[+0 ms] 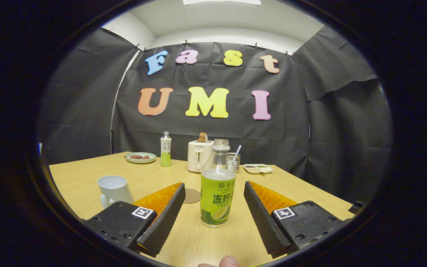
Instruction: Take the bottle from table, then pour the juice into the cup, finally place the bottle on the coaster
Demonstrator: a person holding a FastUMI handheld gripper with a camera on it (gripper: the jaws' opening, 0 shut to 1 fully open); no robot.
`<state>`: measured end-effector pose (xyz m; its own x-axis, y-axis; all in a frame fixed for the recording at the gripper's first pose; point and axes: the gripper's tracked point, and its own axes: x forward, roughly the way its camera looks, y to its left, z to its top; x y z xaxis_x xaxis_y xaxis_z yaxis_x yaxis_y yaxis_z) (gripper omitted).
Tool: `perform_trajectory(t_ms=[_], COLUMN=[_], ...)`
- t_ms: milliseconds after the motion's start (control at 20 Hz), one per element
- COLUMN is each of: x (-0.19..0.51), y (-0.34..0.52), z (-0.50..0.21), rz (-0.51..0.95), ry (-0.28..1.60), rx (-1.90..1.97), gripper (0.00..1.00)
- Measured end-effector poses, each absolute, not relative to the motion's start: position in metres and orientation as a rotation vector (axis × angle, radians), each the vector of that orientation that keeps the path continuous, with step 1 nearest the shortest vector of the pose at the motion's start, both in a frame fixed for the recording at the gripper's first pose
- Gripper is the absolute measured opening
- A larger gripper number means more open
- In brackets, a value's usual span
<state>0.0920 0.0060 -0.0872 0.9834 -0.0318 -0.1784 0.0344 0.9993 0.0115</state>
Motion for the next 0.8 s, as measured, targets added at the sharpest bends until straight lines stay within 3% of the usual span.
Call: perform_trajectory(t_ms=[800], x=[0.16], y=[0.004], z=[-0.119], rz=[-0.005], ry=[0.327], rx=[0.133], gripper=[0.99])
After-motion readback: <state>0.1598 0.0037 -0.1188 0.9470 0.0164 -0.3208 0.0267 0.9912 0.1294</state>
